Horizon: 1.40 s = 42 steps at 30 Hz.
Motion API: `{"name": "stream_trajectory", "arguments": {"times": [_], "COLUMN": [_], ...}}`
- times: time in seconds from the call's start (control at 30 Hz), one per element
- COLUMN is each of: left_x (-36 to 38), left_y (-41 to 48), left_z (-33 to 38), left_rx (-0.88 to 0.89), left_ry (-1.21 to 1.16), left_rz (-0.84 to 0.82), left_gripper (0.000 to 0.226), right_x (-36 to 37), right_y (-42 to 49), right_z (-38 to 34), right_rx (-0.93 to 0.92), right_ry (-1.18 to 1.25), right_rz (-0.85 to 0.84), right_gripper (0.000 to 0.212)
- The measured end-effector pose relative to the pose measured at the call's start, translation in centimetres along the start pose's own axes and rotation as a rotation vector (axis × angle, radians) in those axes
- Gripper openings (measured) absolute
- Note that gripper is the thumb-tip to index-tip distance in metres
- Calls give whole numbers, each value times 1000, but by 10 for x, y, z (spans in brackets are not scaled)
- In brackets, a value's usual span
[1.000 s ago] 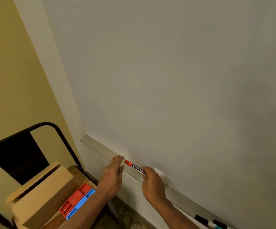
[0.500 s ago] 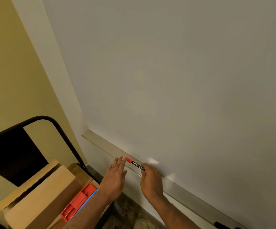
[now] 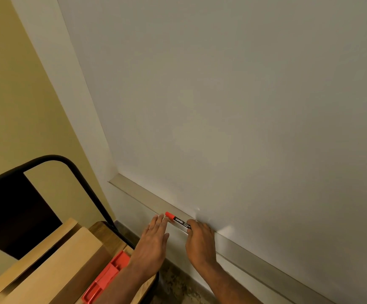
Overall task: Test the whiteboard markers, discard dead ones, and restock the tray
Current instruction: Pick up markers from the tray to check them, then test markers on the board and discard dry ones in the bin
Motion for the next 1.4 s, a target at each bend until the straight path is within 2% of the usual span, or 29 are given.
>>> {"name": "stream_trajectory", "arguments": {"times": [0.07, 0.1, 0.17, 0.23, 0.53, 0.57, 0.63, 0.67, 0.7, 0.73, 0.8, 1.0, 1.1, 1.17, 1.3, 1.4], "left_x": [3, 3, 2, 3, 22, 23, 25, 26, 26, 26, 28, 49, 66, 78, 101, 121], "left_y": [2, 2, 4, 6, 15, 15, 17, 17, 18, 18, 17, 9, 5, 2, -5, -11], "left_z": [-5, -6, -8, -8, -11, -10, -5, 0, 7, 15, 32, 105, 143, 168, 207, 229], "left_rx": [12, 13, 12, 25, 90, 94, 116, 123, 137, 145, 179, 347, 444, 483, 537, 544], "left_ry": [-11, -14, -4, -16, -8, -3, -16, -18, -21, -29, -52, -153, -169, -181, -177, -162], "left_rz": [10, 10, 13, 19, 15, 7, 25, 38, 54, 72, 114, 142, 141, 118, 26, -63], "left_gripper": [101, 95, 65, 55, 57, 64, 96, 102, 96, 80, 55, 41, 40, 41, 42, 43], "right_x": [4, 5, 8, 11, 9, 8, 1, -5, -14, -23, -43, -111, -137, -152, -167, -170], "right_y": [2, 2, 3, 2, -1, -3, -9, -13, -18, -24, -38, -87, -104, -115, -133, -144], "right_z": [-1, -1, -3, -2, 11, 12, 18, 22, 27, 34, 51, 141, 197, 226, 265, 284], "right_rx": [-9, -16, -28, -34, -69, -73, -80, -84, -84, -84, -105, -140, -73, -35, 28, 59], "right_ry": [-10, -14, -25, -39, -82, -74, -43, -26, -6, 10, 21, -122, -206, -238, -252, -250], "right_rz": [12, 18, 26, 38, 94, 92, 105, 116, 130, 145, 200, 432, 429, 403, 371, 355], "right_gripper": [34, 34, 32, 30, 22, 22, 23, 24, 24, 24, 23, 29, 44, 46, 41, 24]}}
Point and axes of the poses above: each hand's wrist, its own y-axis towards the middle knuckle, its own x-axis out of the palm, z = x × y, the point moved 2 cm from there along y, towards the middle knuckle, and after that the axes turned 10 degrees about x, right-handed, at the moved point
